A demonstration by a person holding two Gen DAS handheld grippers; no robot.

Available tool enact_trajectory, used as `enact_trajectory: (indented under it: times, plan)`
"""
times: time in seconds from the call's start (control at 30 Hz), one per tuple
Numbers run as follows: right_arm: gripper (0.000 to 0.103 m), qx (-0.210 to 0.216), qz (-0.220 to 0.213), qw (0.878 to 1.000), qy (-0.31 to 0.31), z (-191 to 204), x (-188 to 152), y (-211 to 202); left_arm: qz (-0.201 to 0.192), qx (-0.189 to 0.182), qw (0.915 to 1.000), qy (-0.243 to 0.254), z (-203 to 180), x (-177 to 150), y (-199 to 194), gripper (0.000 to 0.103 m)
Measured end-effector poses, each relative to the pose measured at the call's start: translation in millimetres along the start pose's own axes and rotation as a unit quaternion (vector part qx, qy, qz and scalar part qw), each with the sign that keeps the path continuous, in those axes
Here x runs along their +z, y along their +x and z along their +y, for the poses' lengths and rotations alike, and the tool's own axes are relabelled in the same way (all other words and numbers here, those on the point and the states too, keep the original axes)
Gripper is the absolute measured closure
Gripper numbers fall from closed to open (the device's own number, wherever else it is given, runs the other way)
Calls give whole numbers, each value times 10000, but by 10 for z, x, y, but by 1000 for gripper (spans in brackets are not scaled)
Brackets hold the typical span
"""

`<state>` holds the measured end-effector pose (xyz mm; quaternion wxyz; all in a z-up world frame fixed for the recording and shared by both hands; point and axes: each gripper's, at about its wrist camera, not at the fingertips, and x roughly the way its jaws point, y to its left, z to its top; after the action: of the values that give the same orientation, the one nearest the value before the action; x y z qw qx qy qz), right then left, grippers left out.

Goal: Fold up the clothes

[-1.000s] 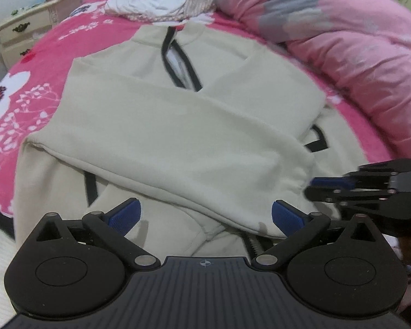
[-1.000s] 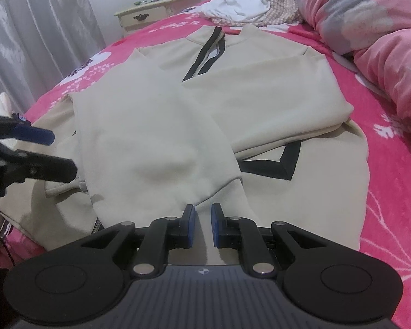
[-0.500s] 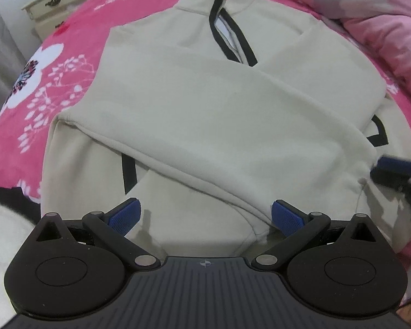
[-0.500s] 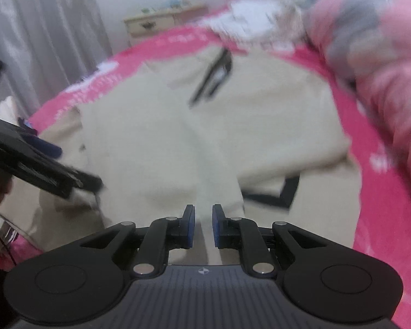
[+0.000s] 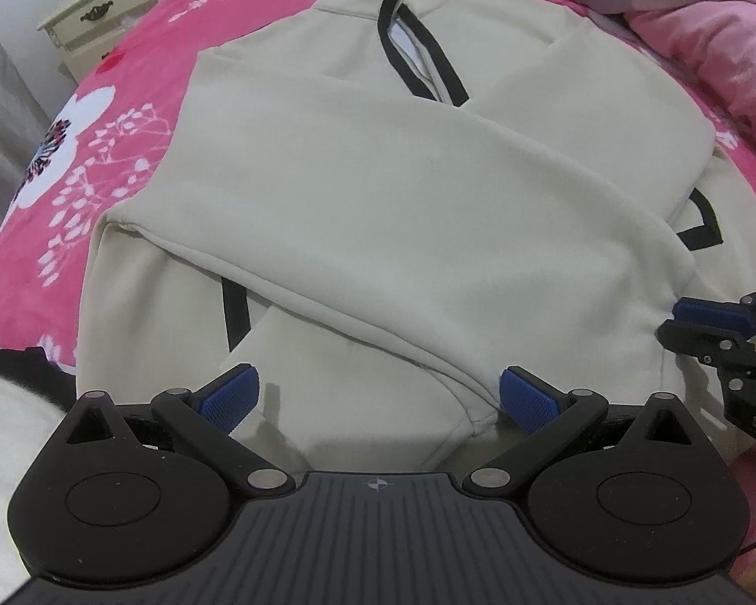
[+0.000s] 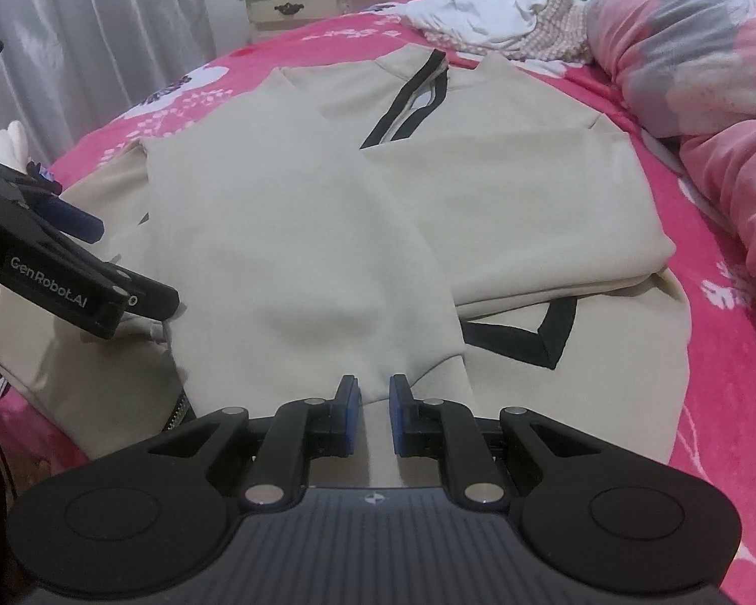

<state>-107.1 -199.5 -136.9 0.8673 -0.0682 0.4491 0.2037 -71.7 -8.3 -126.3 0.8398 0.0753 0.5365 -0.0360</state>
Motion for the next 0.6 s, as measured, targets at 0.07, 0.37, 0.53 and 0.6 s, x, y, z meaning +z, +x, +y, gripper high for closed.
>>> enact_trajectory:
  times: [0.07,0.37,0.53,0.6]
  plan:
    - [89,-3,-4,10000,-8,1,-4,-5,-13,30,10000,41,-11,-1,-9,0]
    - [89,4,-6,10000,-15,-12,-15,-12,-65,119,9998,164,-50,-9,-24,0]
    - [89,0,-13,10000,-8,-6,-23,-10,-235,25,9995,203,-3,-13,-63,0]
    - [89,-7,-13,10000,-15,0,-26,-8,-384,-50,9992,117,55,-6,-105,0]
